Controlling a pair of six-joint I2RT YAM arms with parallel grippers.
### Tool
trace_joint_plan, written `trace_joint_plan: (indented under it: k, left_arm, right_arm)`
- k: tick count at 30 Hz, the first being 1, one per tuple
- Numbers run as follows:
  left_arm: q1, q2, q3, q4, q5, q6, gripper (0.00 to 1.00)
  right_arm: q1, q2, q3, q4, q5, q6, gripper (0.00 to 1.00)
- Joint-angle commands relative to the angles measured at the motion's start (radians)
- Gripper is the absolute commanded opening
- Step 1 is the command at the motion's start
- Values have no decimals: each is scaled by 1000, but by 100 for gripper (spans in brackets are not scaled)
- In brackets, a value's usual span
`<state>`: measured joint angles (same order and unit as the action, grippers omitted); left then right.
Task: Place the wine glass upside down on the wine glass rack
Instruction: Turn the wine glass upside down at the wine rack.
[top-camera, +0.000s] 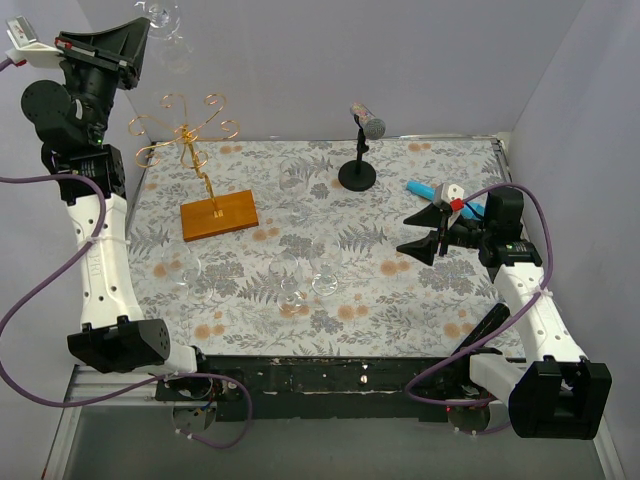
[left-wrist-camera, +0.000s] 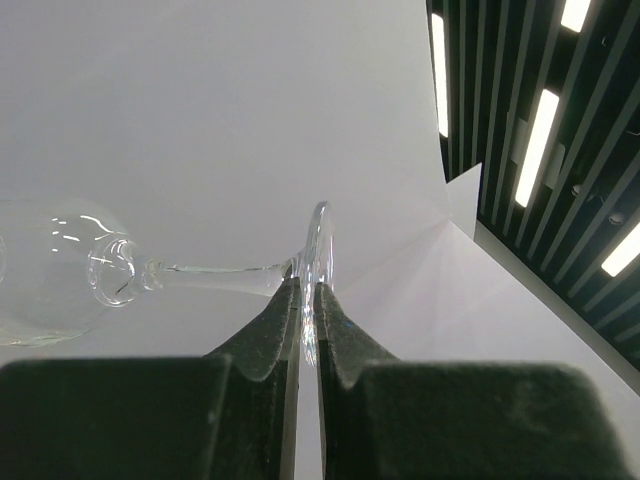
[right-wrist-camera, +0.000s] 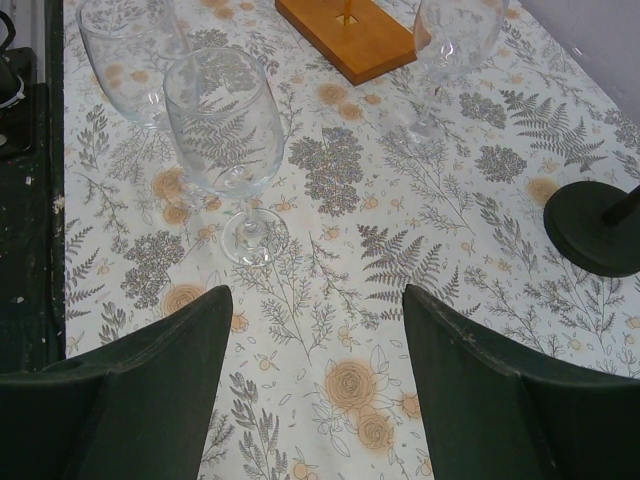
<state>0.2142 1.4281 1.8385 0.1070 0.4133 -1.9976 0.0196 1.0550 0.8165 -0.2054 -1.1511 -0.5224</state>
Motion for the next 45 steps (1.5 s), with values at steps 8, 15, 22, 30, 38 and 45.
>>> trace_joint_plan:
  k: [8,15,22,30,38,45]
  left_arm:
    - [17,-57,1,57,-48,-38,0]
    - [33,-52,5,28,-45,16,0]
    - [42,-21,34,17,-53,22,0]
    - [99,-23,1,-3,-85,68,0]
    - [152,-44,-45,-16,-129,112,0]
    - [189,-168,-217,-1,-234,171,0]
  right_arm:
    - [-4,-1,-4,34,-9,-1,77]
    - [-4,20,7,18,-21,-1,76]
    - [-3,25,13,3,-27,-8,76]
    - [-3,31,19,-14,-35,-14,76]
    - [-4,46,23,-26,-36,-24,76]
    - [-3,65,26,-35,-41,-27,76]
